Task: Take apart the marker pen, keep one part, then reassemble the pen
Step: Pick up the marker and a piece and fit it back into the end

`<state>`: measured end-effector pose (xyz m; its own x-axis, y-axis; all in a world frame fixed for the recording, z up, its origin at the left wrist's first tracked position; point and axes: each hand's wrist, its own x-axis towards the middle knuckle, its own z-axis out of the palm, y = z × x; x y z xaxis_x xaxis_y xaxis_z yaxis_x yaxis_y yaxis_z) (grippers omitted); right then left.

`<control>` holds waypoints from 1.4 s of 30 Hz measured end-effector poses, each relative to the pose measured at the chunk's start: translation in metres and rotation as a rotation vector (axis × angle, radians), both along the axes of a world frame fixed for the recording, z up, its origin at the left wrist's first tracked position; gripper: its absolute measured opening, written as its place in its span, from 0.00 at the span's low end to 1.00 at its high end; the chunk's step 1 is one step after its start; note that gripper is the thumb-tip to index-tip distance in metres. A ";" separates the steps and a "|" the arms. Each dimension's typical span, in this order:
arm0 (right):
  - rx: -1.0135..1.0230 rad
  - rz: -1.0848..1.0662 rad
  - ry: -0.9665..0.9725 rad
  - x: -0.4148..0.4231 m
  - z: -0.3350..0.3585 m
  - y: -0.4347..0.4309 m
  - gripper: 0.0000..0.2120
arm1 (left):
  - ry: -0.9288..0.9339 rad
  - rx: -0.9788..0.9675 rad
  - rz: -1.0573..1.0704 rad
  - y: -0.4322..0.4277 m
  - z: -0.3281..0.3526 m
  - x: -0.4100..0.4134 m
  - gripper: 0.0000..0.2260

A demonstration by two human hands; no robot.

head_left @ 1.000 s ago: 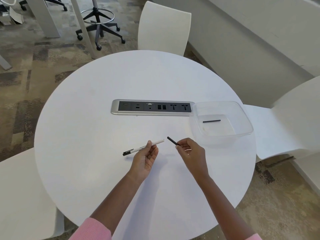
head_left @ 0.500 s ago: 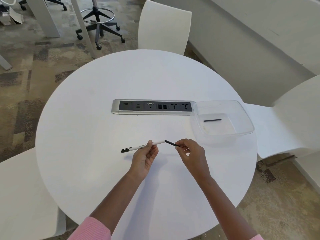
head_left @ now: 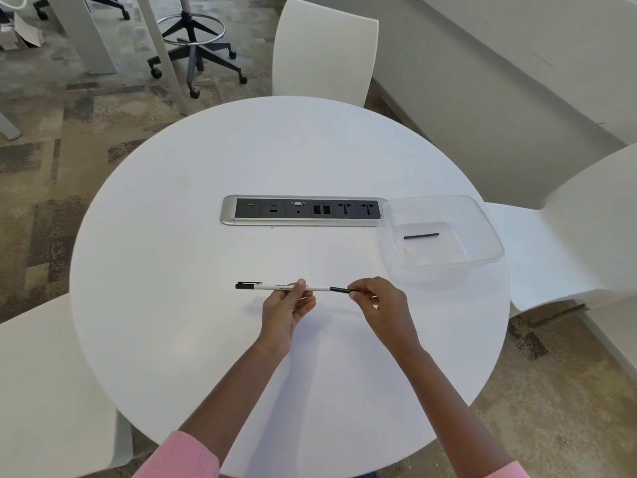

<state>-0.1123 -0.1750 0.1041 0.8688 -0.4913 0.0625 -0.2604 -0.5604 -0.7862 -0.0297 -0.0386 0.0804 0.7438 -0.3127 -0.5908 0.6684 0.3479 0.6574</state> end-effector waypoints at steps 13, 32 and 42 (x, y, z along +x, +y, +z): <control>0.191 -0.083 0.041 0.003 0.001 0.005 0.06 | -0.111 0.031 -0.050 -0.003 0.006 -0.003 0.05; -0.242 0.084 0.035 -0.001 -0.007 0.016 0.08 | -0.066 -0.015 -0.055 -0.002 0.010 -0.011 0.04; 0.042 0.065 0.155 0.009 0.007 0.020 0.09 | -0.085 -0.051 -0.075 -0.005 0.014 -0.020 0.05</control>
